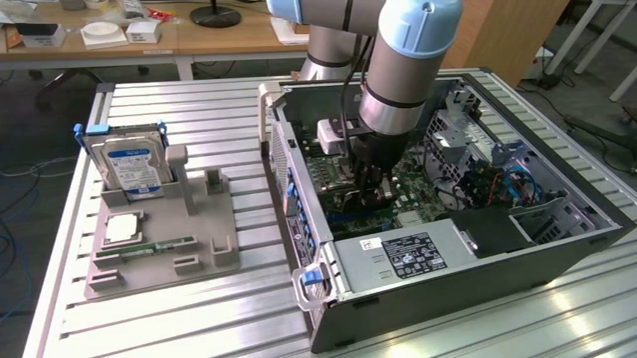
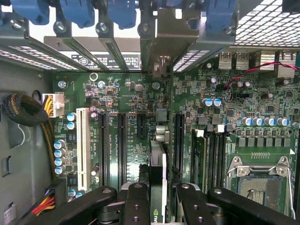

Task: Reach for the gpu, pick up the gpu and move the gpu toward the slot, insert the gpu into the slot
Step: 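Insert the gpu into the slot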

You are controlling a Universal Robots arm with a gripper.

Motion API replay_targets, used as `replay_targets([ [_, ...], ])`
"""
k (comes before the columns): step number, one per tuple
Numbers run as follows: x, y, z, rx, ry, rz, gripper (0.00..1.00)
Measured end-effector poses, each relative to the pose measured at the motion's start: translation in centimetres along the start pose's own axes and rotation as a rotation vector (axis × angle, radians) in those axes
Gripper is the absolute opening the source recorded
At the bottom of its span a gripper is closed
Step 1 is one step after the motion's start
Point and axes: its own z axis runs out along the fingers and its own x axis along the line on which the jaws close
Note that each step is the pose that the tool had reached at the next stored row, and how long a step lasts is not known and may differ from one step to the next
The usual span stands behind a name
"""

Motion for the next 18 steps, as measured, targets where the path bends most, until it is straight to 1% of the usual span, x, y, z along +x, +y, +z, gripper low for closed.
replay_targets([
  [13, -0.01, -0.12, 0.00, 0.0000, -0.0001, 0.000, 0.27],
  [18, 0.00, -0.13, 0.30, 0.0000, 0.0001, 0.000, 0.27],
])
